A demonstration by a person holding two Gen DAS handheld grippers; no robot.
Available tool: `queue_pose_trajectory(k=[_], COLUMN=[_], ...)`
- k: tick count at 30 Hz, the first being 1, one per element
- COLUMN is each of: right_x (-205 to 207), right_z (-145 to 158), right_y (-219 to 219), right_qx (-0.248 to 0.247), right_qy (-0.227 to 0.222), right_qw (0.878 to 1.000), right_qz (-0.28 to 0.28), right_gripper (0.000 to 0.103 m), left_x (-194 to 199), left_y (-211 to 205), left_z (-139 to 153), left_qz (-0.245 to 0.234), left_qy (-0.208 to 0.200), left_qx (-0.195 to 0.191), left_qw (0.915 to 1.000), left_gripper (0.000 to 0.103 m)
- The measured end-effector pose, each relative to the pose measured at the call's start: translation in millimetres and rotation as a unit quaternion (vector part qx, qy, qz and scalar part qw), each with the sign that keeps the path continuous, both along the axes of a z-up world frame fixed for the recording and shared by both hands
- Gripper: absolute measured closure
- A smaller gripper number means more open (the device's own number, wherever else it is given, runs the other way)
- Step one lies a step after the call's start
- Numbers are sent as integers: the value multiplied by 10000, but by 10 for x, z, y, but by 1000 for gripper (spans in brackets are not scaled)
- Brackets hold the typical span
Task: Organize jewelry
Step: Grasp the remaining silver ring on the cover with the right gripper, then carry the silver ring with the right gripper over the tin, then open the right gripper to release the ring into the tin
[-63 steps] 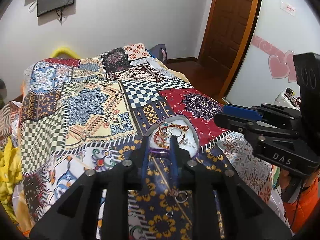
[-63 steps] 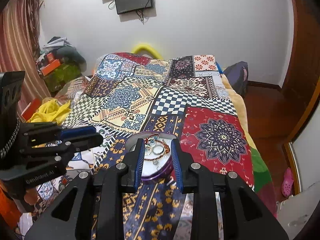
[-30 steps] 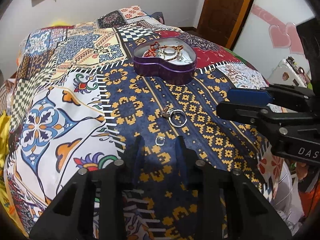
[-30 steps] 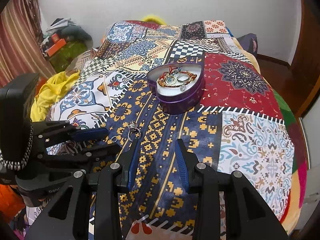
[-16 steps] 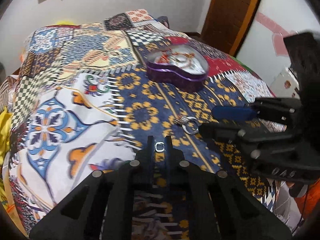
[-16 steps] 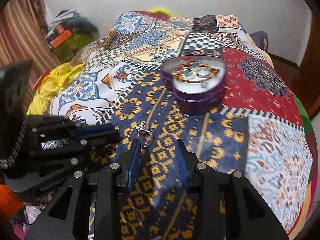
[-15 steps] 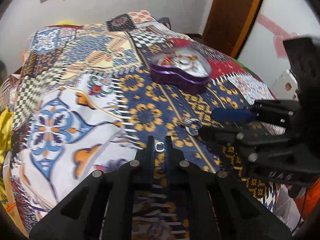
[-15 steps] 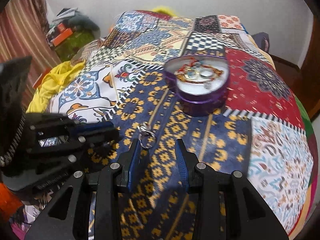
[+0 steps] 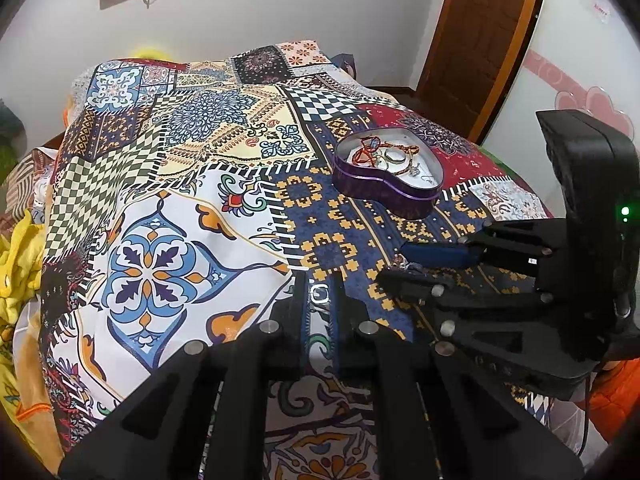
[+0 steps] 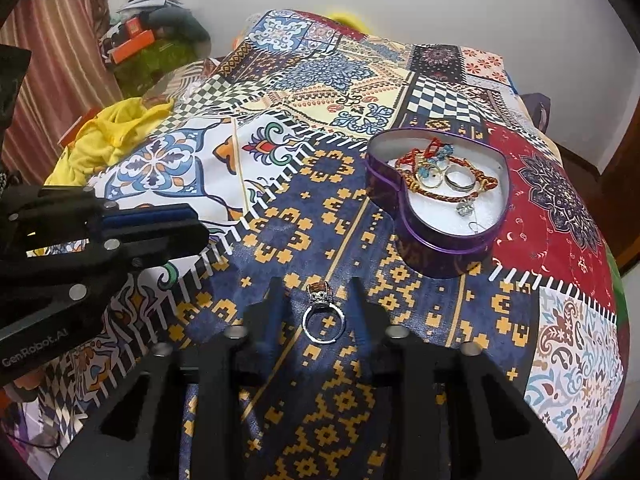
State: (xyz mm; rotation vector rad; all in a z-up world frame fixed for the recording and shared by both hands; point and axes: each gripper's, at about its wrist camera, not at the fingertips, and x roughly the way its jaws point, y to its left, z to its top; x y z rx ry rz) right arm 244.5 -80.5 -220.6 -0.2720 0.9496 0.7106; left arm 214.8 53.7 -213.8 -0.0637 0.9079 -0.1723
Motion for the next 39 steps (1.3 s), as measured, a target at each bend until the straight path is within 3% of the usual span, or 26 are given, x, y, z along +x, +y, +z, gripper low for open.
queue_pose_trajectory(k=[5,26,39], right_x=[-18,162,480], right_z=[37,626,685], right_y=[-40,-593,-628], right_qx=[78,936,1165], right_qy=[-50,-624,-726], right_qw=[10000,9907,9865], right_qz=[-34,-761,-898], right_gripper=[91,91,91], left_x=[-4,269,688], left_y=[-42,-244,-343], left_z=[54,506,557], left_qz=[-23,-131,-248], left_qy=[-60,-596,-685], left_qx=[4,-67,-159], left_qw=[10000,9981,9972], left_gripper=[95,95,95])
